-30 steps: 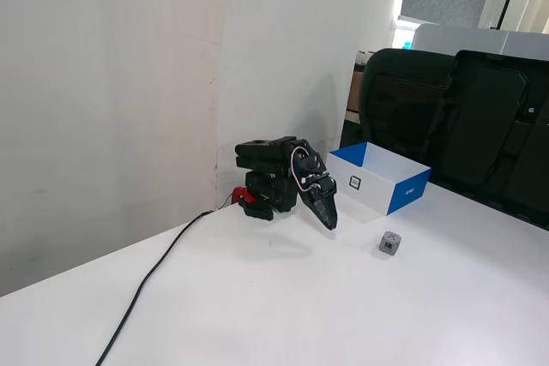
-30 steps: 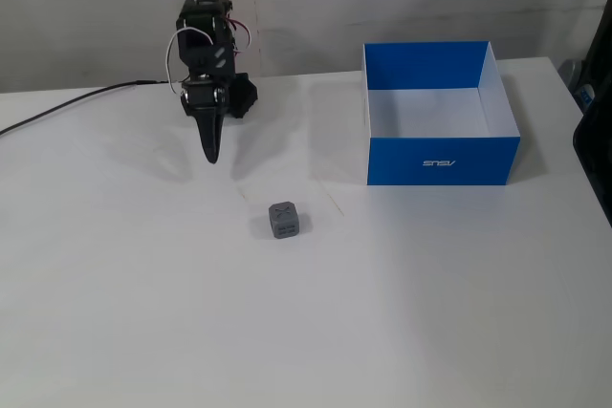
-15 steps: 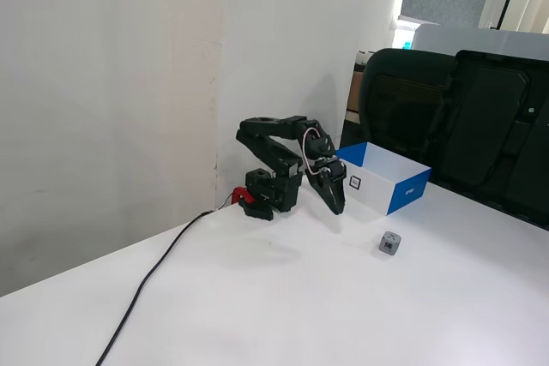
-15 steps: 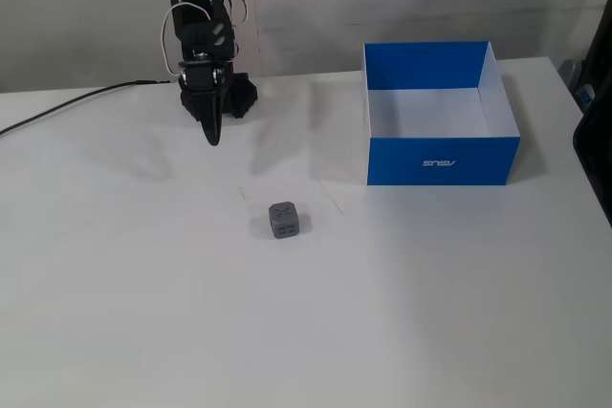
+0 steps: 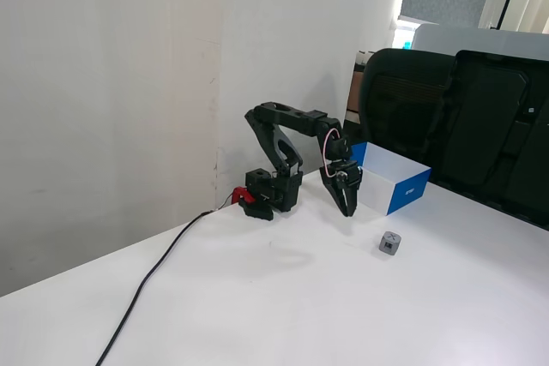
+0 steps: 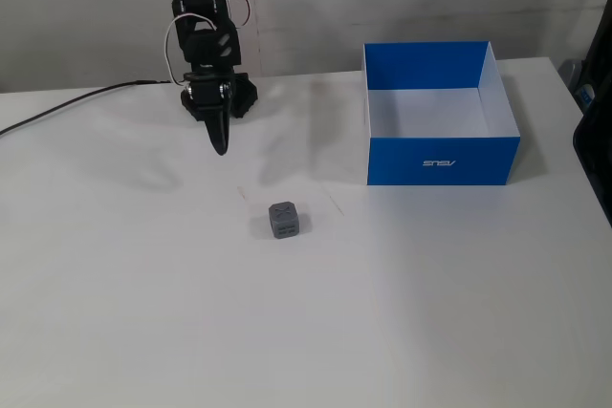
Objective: Grasp the gray block and put it in the box.
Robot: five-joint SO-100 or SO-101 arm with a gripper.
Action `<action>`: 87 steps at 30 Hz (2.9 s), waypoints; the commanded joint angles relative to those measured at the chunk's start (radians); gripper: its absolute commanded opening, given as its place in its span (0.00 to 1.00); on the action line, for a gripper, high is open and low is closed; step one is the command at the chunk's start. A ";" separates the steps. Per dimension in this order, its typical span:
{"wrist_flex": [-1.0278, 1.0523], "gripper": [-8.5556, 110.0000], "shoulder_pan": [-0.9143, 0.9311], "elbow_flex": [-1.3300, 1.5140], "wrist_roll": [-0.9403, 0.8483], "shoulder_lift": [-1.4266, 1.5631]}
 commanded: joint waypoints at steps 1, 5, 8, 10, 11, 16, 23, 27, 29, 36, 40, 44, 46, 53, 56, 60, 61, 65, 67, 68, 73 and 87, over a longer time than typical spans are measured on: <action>-0.015 0.07 0.020 -0.169 0.009 -0.106; -0.015 0.11 0.032 -0.239 0.009 -0.199; -0.025 0.12 0.041 -0.268 0.009 -0.250; -0.025 0.15 0.054 -0.287 0.009 -0.290; -0.025 0.15 0.058 -0.293 0.009 -0.307; -0.037 0.26 0.084 -0.311 0.009 -0.374; -0.018 0.28 0.114 -0.411 0.009 -0.517; -0.002 0.28 0.140 -0.468 0.009 -0.589; 0.009 0.28 0.155 -0.492 0.009 -0.614; 0.034 0.30 0.192 -0.566 0.021 -0.683; 0.034 0.32 0.195 -0.589 0.029 -0.729; 0.028 0.33 0.193 -0.603 0.031 -0.770; 0.020 0.33 0.192 -0.609 0.031 -0.785; 0.026 0.33 0.202 -0.664 0.026 -0.854; 0.044 0.33 0.210 -0.707 0.026 -0.884; 0.075 0.33 0.219 -0.773 0.026 -0.931; 0.091 0.33 0.221 -0.796 0.028 -0.950; 0.100 0.33 0.227 -0.828 0.031 -0.991; 0.092 0.33 0.230 -0.830 0.031 -1.000; 0.089 0.33 0.233 -0.830 0.031 -1.003; 0.081 0.31 0.239 -0.845 0.031 -1.025; 0.054 0.09 0.221 -0.851 0.018 -1.048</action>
